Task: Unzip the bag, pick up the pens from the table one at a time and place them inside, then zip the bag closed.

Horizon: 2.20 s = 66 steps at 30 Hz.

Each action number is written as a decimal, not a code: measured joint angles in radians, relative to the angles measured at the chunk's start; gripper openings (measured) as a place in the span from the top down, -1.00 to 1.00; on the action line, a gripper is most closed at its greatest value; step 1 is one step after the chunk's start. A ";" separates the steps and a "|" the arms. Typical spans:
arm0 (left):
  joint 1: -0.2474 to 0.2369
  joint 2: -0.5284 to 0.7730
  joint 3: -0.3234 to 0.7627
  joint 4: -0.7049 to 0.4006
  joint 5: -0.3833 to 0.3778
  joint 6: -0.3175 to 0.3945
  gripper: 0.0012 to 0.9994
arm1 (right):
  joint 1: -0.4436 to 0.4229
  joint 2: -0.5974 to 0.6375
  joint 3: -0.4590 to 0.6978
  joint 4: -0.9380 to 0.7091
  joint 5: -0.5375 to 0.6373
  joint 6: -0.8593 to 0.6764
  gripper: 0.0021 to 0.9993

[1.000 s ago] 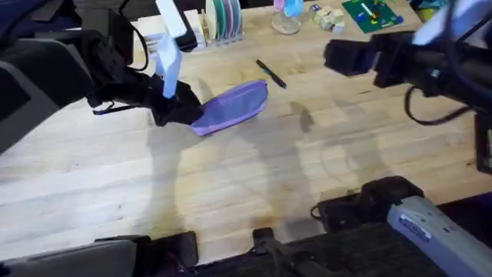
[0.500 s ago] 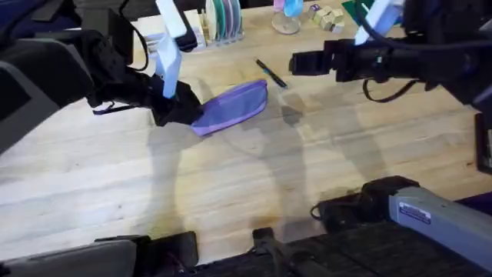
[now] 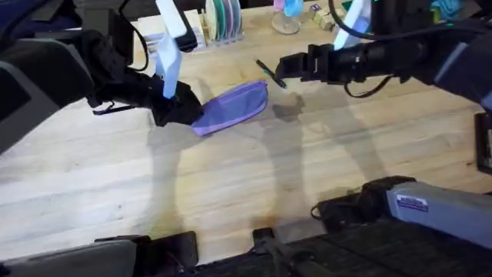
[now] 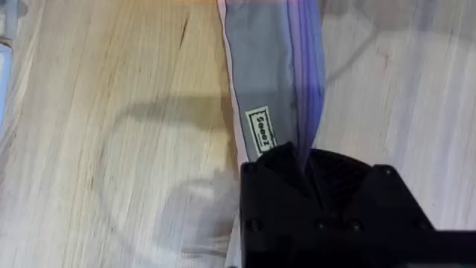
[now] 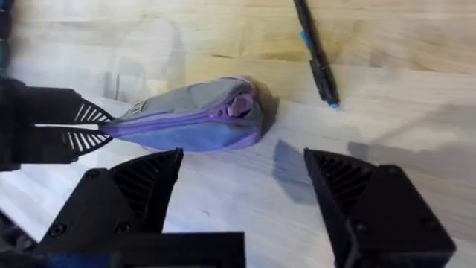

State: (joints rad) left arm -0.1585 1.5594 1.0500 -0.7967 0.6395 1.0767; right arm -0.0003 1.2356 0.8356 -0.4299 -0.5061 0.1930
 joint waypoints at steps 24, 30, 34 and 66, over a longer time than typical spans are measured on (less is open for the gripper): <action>0.000 0.000 0.000 0.000 0.000 0.000 0.92 | 0.062 0.319 0.000 0.280 -0.198 0.144 -1.00; 0.000 0.000 0.000 0.000 0.000 0.000 0.92 | 0.075 0.346 0.000 0.348 -0.248 0.174 -1.00; 0.000 0.000 0.000 0.000 0.000 0.000 0.92 | 0.076 0.346 0.000 0.407 -0.293 0.197 -0.99; 0.003 0.000 0.000 -0.014 -0.010 0.000 0.92 | 0.039 0.353 0.000 0.433 -0.350 0.256 0.92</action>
State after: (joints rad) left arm -0.1558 1.5597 1.0500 -0.8108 0.6297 1.0771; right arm 0.0382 1.5890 0.8356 0.0035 -0.8561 0.4492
